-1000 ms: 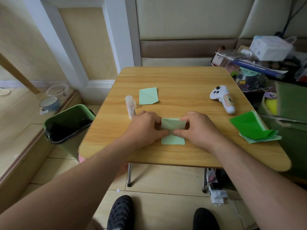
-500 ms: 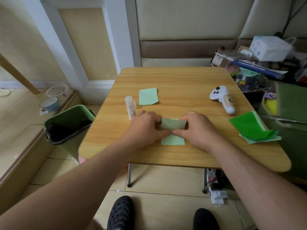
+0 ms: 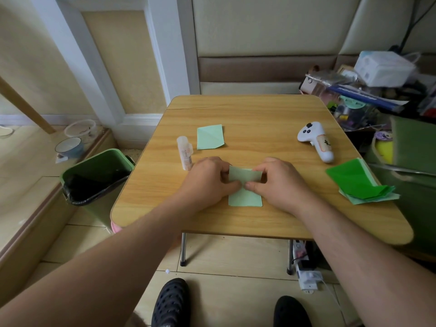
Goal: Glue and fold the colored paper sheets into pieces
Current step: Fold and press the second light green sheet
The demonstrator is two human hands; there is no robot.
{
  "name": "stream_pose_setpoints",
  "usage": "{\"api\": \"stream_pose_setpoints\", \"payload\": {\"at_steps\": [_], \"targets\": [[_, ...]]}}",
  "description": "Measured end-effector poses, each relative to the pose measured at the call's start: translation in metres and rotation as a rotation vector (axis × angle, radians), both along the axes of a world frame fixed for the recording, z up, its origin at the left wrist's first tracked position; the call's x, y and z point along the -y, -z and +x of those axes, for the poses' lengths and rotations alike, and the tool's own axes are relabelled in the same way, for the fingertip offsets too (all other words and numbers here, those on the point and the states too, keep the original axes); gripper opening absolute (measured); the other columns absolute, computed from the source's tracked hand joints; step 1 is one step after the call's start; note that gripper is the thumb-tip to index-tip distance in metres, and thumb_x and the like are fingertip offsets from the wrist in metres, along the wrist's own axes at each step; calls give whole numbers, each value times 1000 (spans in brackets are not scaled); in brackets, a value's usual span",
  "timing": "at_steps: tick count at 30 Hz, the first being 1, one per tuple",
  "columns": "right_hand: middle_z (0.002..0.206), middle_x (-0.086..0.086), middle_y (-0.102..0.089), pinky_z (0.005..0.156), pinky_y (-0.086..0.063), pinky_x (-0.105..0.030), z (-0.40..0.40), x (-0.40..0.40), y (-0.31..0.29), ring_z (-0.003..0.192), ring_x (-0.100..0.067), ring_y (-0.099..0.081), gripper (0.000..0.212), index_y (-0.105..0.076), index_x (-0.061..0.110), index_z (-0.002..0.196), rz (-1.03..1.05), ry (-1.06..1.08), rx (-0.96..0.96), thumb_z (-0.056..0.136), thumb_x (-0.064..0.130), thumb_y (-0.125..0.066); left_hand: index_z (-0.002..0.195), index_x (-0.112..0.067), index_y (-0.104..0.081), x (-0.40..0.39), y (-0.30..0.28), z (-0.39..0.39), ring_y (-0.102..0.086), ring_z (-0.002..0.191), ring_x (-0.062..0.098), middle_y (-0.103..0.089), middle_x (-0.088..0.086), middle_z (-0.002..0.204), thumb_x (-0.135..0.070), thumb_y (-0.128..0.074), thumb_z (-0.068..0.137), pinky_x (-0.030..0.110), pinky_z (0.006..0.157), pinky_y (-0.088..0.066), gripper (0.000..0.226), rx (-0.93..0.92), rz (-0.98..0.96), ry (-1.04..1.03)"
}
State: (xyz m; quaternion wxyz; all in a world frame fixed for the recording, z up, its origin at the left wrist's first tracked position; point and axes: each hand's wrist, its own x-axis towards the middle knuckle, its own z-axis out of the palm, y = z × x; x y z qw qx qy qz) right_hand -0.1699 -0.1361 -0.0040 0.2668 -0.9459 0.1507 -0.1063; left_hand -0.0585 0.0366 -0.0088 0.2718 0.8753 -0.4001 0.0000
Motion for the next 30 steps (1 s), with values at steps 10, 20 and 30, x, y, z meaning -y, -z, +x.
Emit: {"api": "stream_pose_setpoints", "payload": {"at_steps": [10, 20, 30], "targets": [[93, 14, -54, 86, -51, -38, -4, 7, -6, 97, -14, -58, 24, -79, 32, 107, 16, 21, -16, 87, 44, -81, 88, -23, -74, -5, -8, 2, -56, 78, 7, -63, -8, 88, -35, -81, 82, 26, 69, -46, 16, -66, -4, -12], [91, 13, -54, 90, -52, -44, -2, 7, -7, 93, -15, -57, 17, -79, 33, 101, 7, 41, -11, 87, 42, -81, 94, -34, -74, -3, -11, 0, -56, 77, 4, -60, -14, 87, -33, -82, 82, 21, 69, -43, 14, -65, -26, -21], [90, 11, -54, 85, -52, -45, 5, -3, -4, 90, -14, -55, 15, -78, 36, 99, 1, 25, 19, 88, 47, -78, 99, -32, -79, 5, -7, -2, -56, 80, 5, -61, -12, 88, -39, -82, 81, 11, 66, -38, 20, -14, -50, -8]]}}
